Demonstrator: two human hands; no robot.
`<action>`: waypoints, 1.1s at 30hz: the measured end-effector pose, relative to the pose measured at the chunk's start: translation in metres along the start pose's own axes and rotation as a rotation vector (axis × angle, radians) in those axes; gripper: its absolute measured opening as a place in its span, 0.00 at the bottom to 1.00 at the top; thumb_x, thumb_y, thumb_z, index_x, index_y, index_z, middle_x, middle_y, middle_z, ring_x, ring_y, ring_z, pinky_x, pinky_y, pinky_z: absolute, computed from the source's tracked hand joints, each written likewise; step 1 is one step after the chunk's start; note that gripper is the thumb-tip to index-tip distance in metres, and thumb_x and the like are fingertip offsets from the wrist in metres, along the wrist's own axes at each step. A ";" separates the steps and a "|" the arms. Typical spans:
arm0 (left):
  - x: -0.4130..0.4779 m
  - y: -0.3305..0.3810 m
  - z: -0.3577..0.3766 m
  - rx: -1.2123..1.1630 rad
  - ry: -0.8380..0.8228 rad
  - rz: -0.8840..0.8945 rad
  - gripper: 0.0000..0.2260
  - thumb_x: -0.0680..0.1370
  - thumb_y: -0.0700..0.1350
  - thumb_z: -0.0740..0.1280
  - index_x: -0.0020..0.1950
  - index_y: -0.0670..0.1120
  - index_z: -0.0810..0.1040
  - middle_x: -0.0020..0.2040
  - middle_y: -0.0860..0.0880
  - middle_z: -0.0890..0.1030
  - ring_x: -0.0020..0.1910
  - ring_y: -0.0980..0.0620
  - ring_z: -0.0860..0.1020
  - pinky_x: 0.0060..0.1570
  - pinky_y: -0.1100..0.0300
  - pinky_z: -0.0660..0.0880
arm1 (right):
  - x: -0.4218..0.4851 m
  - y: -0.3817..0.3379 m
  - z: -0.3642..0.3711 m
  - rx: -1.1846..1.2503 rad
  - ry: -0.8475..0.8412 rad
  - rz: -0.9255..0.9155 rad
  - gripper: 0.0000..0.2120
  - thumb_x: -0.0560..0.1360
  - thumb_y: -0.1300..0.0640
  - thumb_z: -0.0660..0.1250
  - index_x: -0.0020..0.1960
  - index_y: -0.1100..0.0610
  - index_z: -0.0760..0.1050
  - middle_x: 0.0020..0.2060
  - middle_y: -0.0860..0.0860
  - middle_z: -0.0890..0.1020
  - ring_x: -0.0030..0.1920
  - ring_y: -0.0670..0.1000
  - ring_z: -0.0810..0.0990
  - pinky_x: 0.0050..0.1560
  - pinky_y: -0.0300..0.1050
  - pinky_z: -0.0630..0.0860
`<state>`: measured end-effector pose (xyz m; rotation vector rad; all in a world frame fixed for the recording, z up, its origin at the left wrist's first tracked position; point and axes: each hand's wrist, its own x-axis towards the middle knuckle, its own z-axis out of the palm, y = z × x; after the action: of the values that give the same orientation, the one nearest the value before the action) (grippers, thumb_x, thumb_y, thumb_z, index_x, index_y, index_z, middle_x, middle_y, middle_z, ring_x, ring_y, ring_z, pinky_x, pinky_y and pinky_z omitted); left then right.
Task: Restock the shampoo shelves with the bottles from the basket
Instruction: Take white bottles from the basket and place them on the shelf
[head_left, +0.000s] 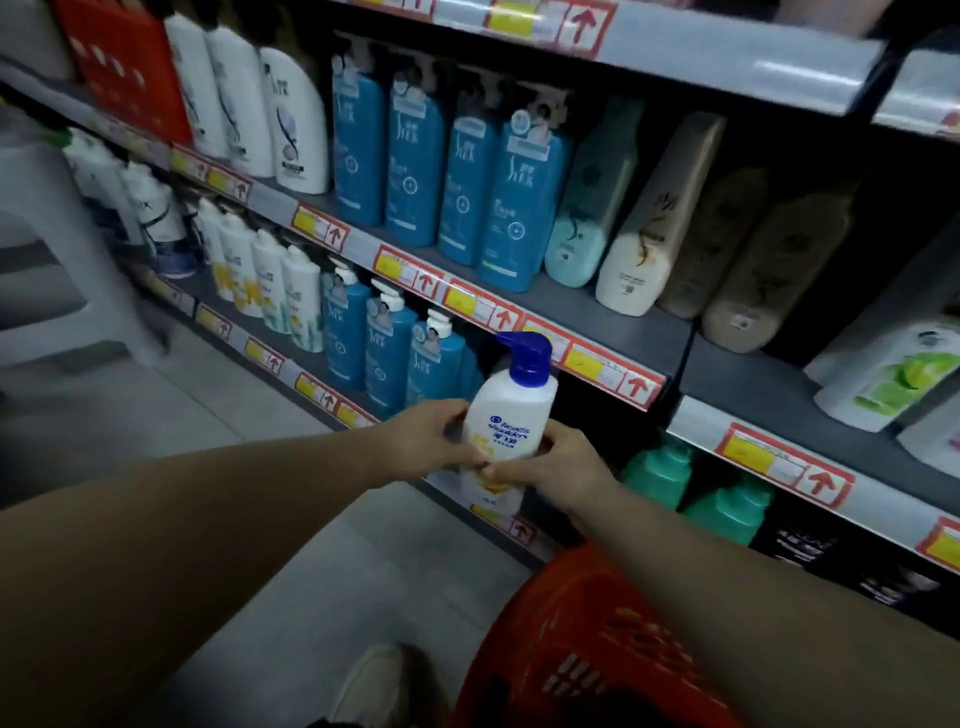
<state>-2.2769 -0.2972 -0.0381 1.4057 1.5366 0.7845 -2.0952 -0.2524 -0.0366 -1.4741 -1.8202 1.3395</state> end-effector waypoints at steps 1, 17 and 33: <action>0.006 -0.008 0.001 0.001 0.006 0.001 0.22 0.73 0.39 0.73 0.66 0.45 0.74 0.61 0.49 0.80 0.58 0.53 0.78 0.52 0.62 0.77 | 0.010 0.007 0.004 -0.009 -0.008 0.010 0.25 0.58 0.63 0.83 0.53 0.53 0.81 0.48 0.50 0.86 0.48 0.50 0.84 0.53 0.50 0.82; 0.142 -0.080 0.021 -0.091 0.204 -0.124 0.20 0.75 0.36 0.68 0.67 0.44 0.74 0.61 0.43 0.79 0.61 0.45 0.77 0.63 0.48 0.74 | 0.161 0.055 0.025 -0.093 0.014 0.125 0.29 0.57 0.62 0.84 0.57 0.59 0.81 0.52 0.54 0.84 0.51 0.53 0.83 0.54 0.50 0.81; 0.149 -0.085 0.065 -0.360 0.241 -0.275 0.19 0.79 0.34 0.59 0.71 0.39 0.68 0.66 0.38 0.74 0.67 0.40 0.71 0.65 0.56 0.71 | 0.183 0.077 0.048 -0.109 0.113 0.135 0.20 0.69 0.62 0.76 0.60 0.56 0.78 0.56 0.55 0.83 0.56 0.55 0.82 0.58 0.49 0.79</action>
<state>-2.2492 -0.1720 -0.1687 0.8405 1.6279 1.0248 -2.1575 -0.1074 -0.1662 -1.7211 -1.7737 1.2078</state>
